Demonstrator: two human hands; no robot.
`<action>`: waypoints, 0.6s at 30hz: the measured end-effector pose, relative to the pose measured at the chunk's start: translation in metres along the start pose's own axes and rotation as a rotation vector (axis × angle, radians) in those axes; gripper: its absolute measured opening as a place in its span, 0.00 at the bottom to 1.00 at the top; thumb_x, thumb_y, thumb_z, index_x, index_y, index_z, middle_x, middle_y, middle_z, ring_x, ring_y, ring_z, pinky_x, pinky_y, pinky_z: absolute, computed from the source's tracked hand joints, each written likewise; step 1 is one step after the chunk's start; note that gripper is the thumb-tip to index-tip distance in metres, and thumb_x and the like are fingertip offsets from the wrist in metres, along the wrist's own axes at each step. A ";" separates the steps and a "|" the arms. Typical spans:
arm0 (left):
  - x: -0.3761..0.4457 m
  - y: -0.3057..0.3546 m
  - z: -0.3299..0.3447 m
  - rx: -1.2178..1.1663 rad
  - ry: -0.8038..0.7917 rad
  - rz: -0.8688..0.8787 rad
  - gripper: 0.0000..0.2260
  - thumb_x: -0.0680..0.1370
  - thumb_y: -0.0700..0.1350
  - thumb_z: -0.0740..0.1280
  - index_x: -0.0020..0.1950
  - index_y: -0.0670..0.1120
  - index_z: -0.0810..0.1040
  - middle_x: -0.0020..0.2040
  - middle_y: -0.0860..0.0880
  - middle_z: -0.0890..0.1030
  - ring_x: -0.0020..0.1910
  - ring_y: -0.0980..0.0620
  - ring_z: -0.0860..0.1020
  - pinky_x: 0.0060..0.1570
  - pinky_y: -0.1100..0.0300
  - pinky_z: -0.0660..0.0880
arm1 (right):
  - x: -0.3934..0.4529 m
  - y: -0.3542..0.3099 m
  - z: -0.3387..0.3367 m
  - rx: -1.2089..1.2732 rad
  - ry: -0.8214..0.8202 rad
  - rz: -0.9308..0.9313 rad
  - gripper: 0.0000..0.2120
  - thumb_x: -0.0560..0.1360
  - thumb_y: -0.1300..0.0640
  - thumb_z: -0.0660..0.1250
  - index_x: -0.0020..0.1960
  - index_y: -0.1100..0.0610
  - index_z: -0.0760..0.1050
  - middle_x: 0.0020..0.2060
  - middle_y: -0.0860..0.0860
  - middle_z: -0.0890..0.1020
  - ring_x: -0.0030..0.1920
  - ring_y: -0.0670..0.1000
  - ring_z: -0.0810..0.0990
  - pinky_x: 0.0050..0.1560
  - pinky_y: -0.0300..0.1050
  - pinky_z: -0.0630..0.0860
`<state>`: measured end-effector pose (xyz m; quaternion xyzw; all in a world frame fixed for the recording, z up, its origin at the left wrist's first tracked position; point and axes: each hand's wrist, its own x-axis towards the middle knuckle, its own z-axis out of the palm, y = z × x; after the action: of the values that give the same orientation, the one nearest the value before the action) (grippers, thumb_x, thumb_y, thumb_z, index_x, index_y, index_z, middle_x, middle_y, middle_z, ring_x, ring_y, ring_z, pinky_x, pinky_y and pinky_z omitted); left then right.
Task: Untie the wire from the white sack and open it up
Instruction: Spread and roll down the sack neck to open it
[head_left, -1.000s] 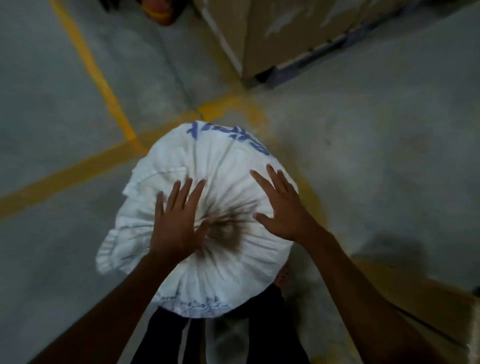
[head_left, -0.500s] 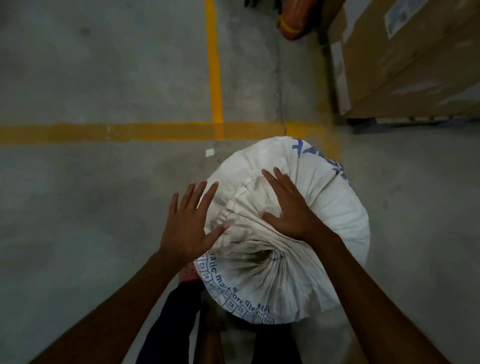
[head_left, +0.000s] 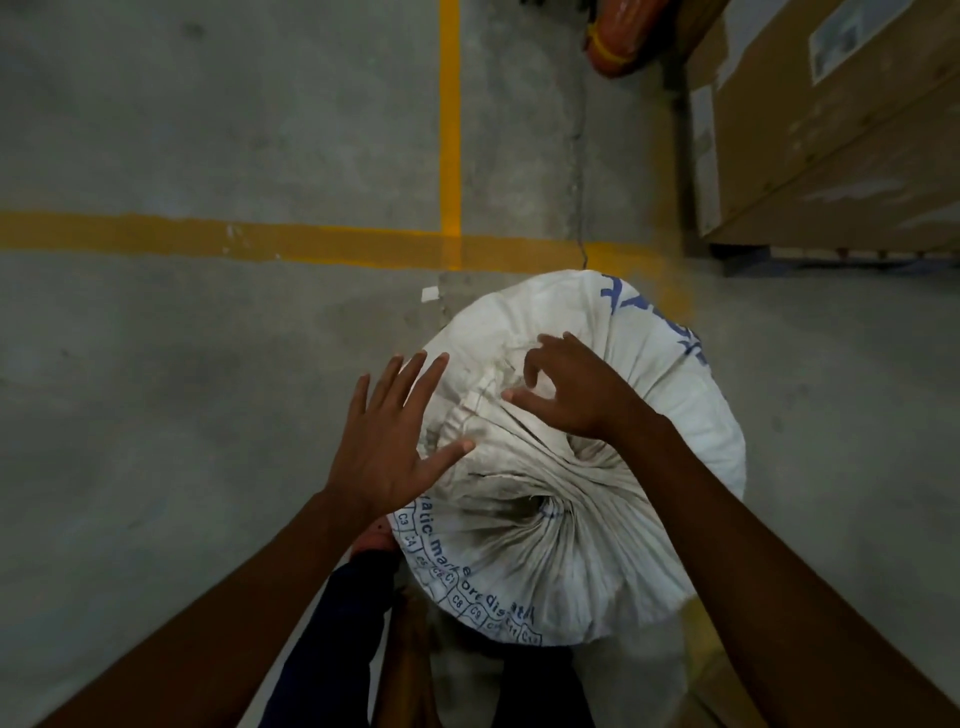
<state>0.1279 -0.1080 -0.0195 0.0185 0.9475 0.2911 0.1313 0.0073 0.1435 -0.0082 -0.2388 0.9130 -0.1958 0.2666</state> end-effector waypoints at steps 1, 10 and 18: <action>0.001 0.002 0.000 -0.005 -0.001 0.002 0.43 0.76 0.74 0.59 0.85 0.57 0.49 0.84 0.49 0.57 0.84 0.45 0.52 0.79 0.35 0.52 | -0.006 0.003 -0.001 -0.013 -0.016 -0.022 0.20 0.77 0.35 0.65 0.47 0.53 0.74 0.47 0.51 0.82 0.60 0.55 0.78 0.77 0.47 0.55; 0.011 0.005 0.004 0.003 -0.010 0.006 0.43 0.76 0.76 0.54 0.84 0.55 0.51 0.84 0.48 0.58 0.84 0.44 0.54 0.79 0.35 0.53 | 0.011 0.008 0.005 0.057 0.074 -0.022 0.28 0.80 0.47 0.65 0.77 0.57 0.67 0.77 0.58 0.69 0.79 0.60 0.63 0.79 0.53 0.59; 0.006 -0.001 -0.001 -0.029 -0.018 -0.026 0.43 0.76 0.76 0.54 0.84 0.54 0.52 0.84 0.47 0.59 0.84 0.44 0.54 0.79 0.37 0.53 | 0.037 0.003 0.013 -0.174 0.082 -0.148 0.19 0.73 0.41 0.74 0.43 0.57 0.78 0.39 0.55 0.81 0.45 0.59 0.79 0.48 0.49 0.67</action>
<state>0.1221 -0.1086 -0.0203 0.0071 0.9421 0.3028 0.1439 -0.0137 0.1225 -0.0341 -0.3195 0.9167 -0.1443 0.1919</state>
